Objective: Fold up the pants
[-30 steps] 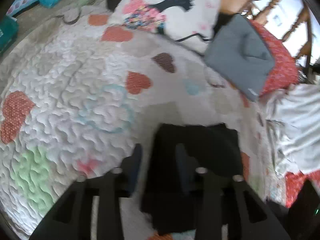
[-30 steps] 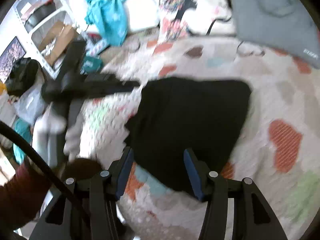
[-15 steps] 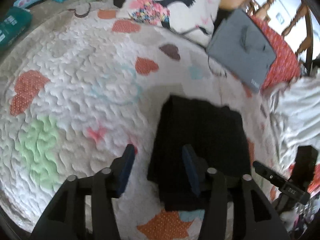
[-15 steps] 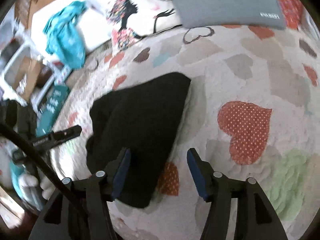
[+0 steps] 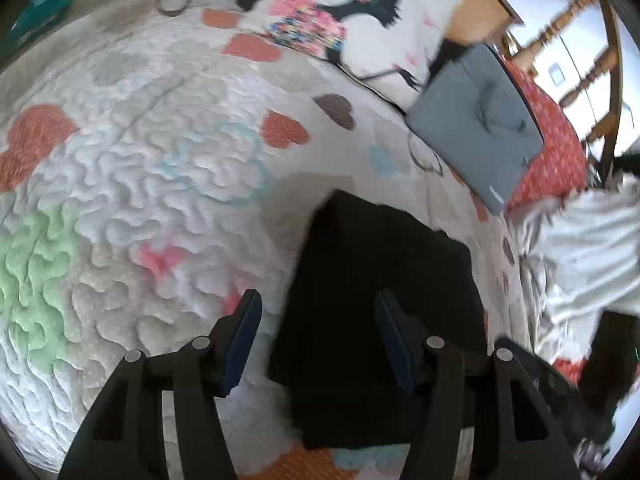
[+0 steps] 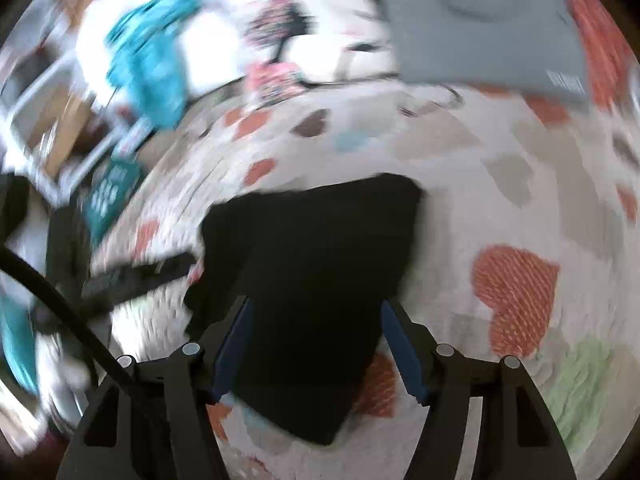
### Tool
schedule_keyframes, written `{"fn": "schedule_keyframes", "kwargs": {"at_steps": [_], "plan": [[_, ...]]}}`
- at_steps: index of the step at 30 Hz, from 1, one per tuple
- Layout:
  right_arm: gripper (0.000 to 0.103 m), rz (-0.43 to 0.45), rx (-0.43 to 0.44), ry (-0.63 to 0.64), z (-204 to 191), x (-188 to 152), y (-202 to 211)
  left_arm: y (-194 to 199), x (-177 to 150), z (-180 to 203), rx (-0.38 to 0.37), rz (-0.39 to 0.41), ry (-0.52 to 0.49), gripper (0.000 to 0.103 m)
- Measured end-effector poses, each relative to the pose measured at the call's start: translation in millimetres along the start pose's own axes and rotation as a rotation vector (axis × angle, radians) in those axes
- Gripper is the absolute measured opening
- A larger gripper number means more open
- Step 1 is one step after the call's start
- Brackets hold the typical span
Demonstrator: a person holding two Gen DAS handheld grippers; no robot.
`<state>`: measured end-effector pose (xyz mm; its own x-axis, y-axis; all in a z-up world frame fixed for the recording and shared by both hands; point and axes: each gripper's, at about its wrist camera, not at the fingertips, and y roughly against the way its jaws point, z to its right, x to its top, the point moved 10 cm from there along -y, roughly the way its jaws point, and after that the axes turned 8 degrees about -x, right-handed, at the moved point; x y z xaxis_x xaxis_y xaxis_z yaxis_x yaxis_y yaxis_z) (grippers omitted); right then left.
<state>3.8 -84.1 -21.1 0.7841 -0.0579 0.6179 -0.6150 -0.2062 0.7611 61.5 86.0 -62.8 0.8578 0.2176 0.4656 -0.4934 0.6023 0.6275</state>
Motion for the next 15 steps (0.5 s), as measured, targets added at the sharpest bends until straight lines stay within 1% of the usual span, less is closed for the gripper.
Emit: {"fn": "schedule_keyframes", "kwargs": {"at_steps": [1, 2, 4, 5, 6, 7, 8, 9, 12, 13, 14, 15], "plan": [[0.071, -0.011, -0.017, 0.05, -9.7, -5.5, -2.9, -0.5, -0.6, -3.8, -0.001, 0.009, 0.006, 0.058], [0.07, -0.043, -0.056, 0.098, -14.3, -14.3, -10.8, -1.8, -2.5, -7.7, 0.002, 0.009, 0.007, 0.058], [0.07, -0.092, -0.124, 0.142, -7.4, -32.0, -25.1, -2.8, -6.7, -14.0, 0.0, -0.009, 0.022, 0.058], [0.071, -0.112, -0.138, 0.132, 2.8, -41.1, -30.8, -2.6, -7.1, -12.5, -0.022, -0.01, 0.028, 0.058], [0.075, -0.131, -0.127, 0.097, 13.2, -48.0, -34.6, -1.4, -6.1, -9.8, -0.04, -0.003, 0.023, 0.058], [0.08, -0.162, -0.083, 0.019, 27.1, -55.8, -39.0, 0.7, -5.3, -8.7, -0.049, 0.001, 0.018, 0.058], [0.08, -0.169, -0.029, -0.048, 35.7, -58.6, -38.8, -0.9, -5.4, -5.6, -0.064, 0.0, 0.013, 0.058], [0.08, -0.164, 0.001, -0.077, 40.7, -57.4, -36.8, -0.4, -7.6, -5.5, -0.071, -0.007, 0.011, 0.058], [0.08, -0.172, -0.033, -0.036, 38.2, -55.0, -34.4, -11.5, -13.5, 0.6, -0.073, -0.049, -0.008, 0.058], [0.08, -0.17, -0.03, -0.032, 36.2, -53.8, -33.2, -15.1, -16.1, 3.2, -0.083, -0.068, -0.013, 0.059], [0.08, -0.166, -0.005, -0.042, 33.6, -51.7, -32.4, -20.7, -19.6, 7.1, -0.103, -0.096, -0.016, 0.059], [0.08, -0.155, 0.047, -0.069, 30.6, -48.2, -29.7, -23.2, -21.8, 8.9, -0.113, -0.11, -0.018, 0.062]]}}
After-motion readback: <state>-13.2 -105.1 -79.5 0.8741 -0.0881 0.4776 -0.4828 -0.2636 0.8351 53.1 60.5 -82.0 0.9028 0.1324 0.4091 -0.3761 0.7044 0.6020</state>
